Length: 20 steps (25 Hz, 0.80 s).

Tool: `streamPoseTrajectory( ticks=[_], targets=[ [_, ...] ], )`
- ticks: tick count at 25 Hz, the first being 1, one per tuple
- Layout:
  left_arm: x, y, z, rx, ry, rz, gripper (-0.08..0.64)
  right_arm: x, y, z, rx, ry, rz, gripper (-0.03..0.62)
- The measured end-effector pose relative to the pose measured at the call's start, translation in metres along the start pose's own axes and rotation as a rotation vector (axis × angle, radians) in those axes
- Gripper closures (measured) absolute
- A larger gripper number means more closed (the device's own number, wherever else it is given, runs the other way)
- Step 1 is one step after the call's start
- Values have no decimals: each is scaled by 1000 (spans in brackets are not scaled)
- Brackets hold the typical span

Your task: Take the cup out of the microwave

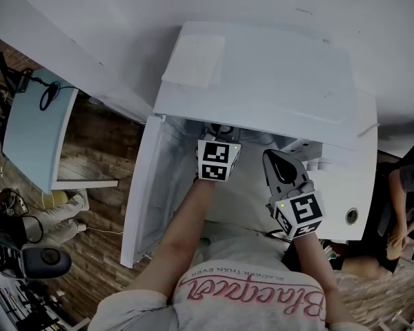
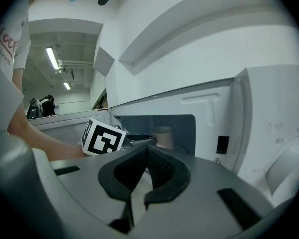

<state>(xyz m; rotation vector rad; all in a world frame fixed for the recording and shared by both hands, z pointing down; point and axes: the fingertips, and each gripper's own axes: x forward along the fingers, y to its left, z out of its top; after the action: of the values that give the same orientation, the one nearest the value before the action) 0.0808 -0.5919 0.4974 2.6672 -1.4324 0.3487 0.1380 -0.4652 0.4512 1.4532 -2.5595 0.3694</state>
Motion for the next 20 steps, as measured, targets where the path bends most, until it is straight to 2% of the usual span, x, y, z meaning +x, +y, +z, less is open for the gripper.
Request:
streamPoseTrajectory(
  ticks=[5, 7, 20],
  targets=[
    [5, 3, -5, 18, 43, 17, 472, 1, -3, -1, 2, 3, -4, 583],
    [5, 3, -10, 30, 63, 28, 506, 1, -3, -1, 2, 3, -2, 583],
    [-4, 0, -7, -1, 32, 26, 515, -5, 6, -3, -11, 11, 9, 583]
  ],
)
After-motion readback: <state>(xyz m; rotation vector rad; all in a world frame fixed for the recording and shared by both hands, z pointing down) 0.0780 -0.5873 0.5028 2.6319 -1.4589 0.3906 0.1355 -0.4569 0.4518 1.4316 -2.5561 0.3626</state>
